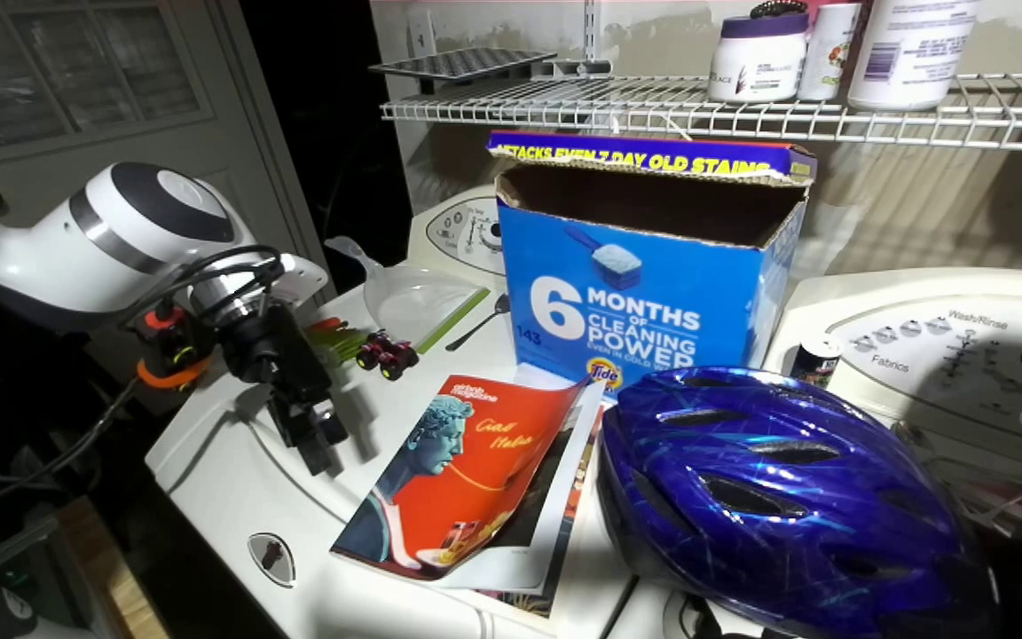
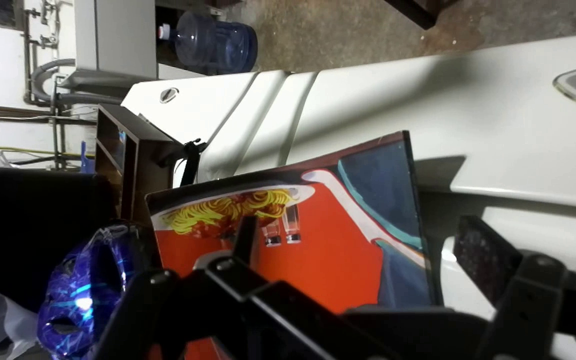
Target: Put the orange book on the shelf
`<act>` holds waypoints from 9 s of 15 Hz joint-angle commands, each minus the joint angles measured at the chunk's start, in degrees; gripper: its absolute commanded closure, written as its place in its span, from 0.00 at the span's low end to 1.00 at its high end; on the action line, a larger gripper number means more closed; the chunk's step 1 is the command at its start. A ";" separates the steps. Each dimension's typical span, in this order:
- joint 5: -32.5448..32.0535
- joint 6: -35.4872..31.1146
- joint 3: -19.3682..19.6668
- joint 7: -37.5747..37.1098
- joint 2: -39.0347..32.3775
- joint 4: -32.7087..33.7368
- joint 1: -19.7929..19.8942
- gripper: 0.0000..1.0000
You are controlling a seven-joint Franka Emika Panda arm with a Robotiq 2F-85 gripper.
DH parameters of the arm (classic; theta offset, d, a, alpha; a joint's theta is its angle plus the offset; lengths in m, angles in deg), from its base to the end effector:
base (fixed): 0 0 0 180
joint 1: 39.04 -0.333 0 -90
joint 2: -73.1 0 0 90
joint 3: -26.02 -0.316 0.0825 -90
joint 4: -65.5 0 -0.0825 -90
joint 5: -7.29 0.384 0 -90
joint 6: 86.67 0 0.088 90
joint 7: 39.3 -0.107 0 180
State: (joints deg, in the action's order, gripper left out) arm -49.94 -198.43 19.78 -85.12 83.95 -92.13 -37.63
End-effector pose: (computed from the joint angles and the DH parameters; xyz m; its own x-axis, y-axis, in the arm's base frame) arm 0.3407 -0.0297 0.2623 0.9869 -0.0928 -0.1320 0.0539 -0.5818 0.8115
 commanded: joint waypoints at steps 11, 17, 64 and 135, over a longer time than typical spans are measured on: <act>-7.18 1.18 3.06 -3.92 -11.49 1.42 -0.93 0.00; -10.73 3.05 4.34 -5.49 -13.40 2.19 -0.65 0.00; -1.84 17.34 -0.22 -10.75 -3.07 7.39 -4.34 0.98; 21.72 31.16 -1.52 9.64 14.01 42.86 -7.95 0.98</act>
State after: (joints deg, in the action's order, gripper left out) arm -30.74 -165.40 18.12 -77.54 98.10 -52.19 -46.93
